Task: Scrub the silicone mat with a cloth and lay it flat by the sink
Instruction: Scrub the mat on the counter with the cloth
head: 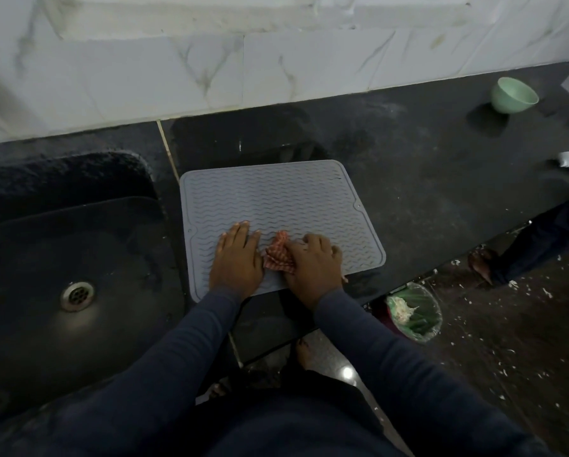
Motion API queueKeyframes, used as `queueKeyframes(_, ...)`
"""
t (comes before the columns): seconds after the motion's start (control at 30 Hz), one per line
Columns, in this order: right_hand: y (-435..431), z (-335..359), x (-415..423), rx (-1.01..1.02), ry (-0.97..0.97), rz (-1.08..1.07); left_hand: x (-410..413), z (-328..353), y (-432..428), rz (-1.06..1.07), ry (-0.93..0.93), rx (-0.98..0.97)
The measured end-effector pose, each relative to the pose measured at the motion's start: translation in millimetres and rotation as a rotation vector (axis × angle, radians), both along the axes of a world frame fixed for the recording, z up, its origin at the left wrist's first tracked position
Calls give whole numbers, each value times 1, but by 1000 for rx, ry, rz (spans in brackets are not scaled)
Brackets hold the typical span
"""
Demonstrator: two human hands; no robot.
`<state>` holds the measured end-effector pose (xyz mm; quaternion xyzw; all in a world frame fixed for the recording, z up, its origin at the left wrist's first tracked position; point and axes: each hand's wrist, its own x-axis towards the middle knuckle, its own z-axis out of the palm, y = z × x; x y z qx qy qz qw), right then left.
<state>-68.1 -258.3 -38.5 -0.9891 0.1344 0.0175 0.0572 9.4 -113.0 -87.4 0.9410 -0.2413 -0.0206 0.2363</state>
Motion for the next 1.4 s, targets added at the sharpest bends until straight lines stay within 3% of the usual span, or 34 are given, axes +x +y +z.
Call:
queueKeyframes(0.37,-8,5,11,-20,255,297,1,-3,1,-10,-15,33)
queueKeyframes(0.47,-72,15,4,98,241,136,0,-1,-1,4,-24,17)
queueKeyframes(0.57,-135,25,3,27,289,-61,0,0,-1,13,-30,15)
queueKeyframes(0.63,-148,27,16,49,288,-189,-1,-2,-1,20,-27,17)
queueKeyframes(0.7,-131,30,31,197,178,-252,0,-1,-3,37,-8,-2)
queueKeyframes(0.8,-65,23,46,358,62,-40,5,5,-7,90,13,-25)
queueKeyframes(0.87,-14,17,46,309,210,165,7,5,-9,99,16,-15)
queueKeyframes(0.93,-6,11,48,252,276,230,7,2,-9,83,-2,19)
queueKeyframes(1.03,-78,9,39,137,268,134,7,-3,-9,88,-48,41)
queueKeyframes(1.2,-170,26,39,53,224,-276,7,-3,-10,96,-69,41)
queueKeyframes(1.33,-81,28,62,172,69,-5,7,0,-11,103,-61,47)
queueKeyframes(1.4,-16,21,55,250,159,170,7,0,-9,97,-39,43)
